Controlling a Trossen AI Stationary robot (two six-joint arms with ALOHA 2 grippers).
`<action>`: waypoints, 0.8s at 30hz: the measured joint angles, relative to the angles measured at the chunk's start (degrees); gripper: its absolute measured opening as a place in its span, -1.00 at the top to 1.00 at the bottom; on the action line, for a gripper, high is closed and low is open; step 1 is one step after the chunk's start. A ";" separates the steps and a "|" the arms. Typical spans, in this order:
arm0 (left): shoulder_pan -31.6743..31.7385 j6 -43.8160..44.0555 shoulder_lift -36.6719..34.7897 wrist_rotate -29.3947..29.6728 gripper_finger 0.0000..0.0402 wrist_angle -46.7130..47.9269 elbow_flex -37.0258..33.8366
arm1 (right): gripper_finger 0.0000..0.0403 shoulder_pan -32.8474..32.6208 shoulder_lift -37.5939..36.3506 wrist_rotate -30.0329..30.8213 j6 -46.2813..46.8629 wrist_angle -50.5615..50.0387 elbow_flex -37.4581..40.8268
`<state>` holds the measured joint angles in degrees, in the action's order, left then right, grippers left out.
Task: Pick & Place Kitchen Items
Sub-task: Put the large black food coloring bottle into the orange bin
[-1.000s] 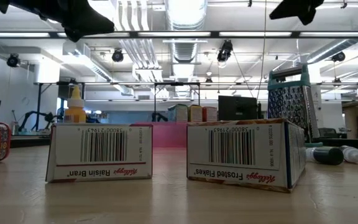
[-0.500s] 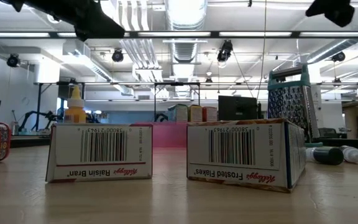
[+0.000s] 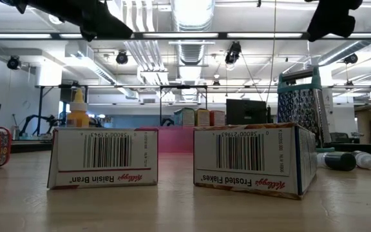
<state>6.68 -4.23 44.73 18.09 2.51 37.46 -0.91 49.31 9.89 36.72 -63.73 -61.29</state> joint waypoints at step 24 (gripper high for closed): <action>-0.02 6.23 -0.41 -0.50 0.42 1.81 -1.10 | 0.39 -22.87 8.37 -2.47 38.00 -15.39 0.37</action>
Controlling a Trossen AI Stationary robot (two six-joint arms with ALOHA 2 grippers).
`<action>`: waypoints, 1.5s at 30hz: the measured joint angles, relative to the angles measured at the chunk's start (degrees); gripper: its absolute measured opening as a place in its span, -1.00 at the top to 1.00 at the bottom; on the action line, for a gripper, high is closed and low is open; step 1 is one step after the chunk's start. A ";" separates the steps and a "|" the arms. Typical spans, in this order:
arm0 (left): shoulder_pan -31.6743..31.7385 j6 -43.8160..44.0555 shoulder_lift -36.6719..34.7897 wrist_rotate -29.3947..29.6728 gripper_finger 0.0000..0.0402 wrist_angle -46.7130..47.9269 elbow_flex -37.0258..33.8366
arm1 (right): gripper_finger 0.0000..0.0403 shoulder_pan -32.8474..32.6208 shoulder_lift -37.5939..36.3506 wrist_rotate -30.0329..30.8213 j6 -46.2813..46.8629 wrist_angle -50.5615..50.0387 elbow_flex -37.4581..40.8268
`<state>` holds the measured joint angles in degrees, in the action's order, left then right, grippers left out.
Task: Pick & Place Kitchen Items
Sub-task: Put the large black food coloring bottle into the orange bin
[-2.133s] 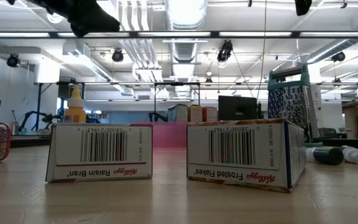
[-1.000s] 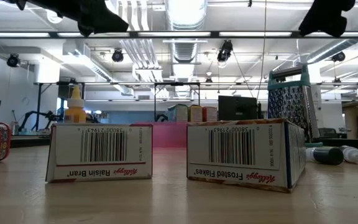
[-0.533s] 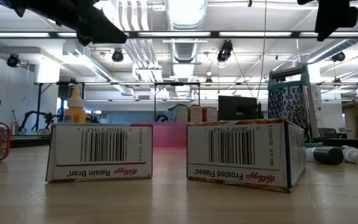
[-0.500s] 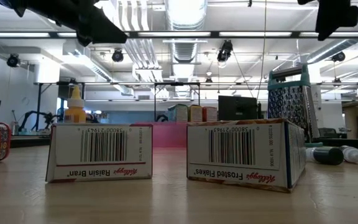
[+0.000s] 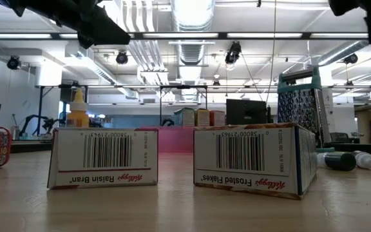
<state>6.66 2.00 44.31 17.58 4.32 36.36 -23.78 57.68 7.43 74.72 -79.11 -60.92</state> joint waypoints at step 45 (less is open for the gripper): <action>0.00 1.07 0.02 0.00 0.42 0.00 -0.07 | 0.31 -8.25 10.89 -3.19 9.82 6.76 6.69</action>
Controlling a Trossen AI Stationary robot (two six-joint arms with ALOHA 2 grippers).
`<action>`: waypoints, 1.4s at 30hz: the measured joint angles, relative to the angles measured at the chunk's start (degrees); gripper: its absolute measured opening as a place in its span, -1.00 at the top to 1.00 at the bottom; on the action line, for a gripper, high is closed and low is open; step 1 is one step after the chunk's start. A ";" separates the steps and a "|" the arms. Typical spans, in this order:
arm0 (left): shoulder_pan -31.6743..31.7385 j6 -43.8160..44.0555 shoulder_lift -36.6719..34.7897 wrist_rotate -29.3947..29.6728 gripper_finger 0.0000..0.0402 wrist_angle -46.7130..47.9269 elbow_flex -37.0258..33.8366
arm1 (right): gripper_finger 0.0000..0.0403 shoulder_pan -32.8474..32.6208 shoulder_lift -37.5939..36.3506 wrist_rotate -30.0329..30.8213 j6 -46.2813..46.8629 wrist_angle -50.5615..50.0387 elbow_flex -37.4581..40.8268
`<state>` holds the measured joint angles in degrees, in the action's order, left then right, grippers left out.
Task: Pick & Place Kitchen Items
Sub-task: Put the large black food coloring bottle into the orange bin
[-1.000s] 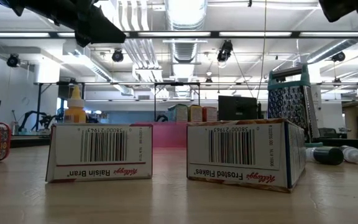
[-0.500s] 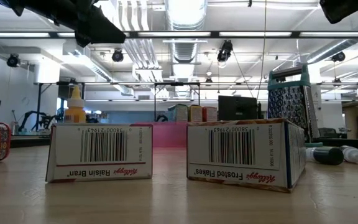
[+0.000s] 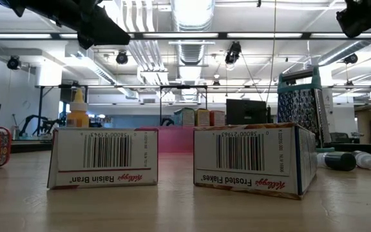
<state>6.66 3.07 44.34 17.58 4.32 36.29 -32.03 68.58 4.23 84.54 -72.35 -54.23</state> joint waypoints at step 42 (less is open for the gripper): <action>0.00 1.46 0.00 -0.13 0.42 0.42 0.00 | 0.73 0.04 -1.70 0.39 -0.39 5.55 5.17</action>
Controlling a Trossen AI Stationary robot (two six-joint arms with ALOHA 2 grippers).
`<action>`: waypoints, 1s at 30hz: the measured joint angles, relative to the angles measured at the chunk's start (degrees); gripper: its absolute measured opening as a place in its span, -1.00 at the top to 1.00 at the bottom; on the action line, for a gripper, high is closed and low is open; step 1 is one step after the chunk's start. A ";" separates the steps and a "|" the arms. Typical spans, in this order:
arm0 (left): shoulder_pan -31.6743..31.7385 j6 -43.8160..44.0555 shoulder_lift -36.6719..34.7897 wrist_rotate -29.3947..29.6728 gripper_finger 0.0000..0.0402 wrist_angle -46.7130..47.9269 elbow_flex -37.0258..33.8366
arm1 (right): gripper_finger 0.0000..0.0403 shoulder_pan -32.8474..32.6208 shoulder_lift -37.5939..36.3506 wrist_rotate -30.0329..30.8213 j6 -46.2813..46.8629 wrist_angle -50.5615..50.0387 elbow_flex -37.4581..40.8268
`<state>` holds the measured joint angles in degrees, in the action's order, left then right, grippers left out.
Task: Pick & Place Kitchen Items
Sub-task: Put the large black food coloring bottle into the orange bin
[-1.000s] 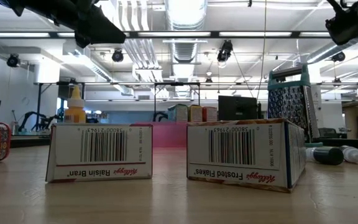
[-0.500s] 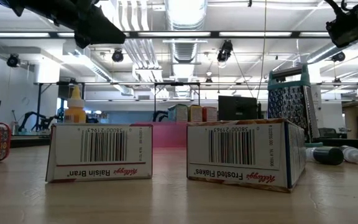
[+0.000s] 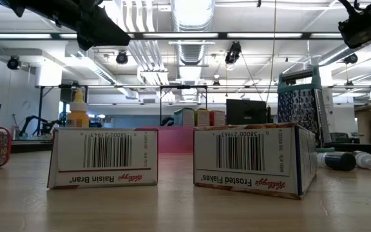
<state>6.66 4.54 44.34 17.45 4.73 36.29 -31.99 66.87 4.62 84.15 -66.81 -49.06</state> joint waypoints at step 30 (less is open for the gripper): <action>0.00 1.53 0.00 0.00 0.42 0.02 0.00 | 0.78 17.91 -0.11 0.28 -24.46 5.99 -0.42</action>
<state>6.66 6.06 44.34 17.45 4.75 36.29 -14.08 66.76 4.91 59.69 -60.81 -49.47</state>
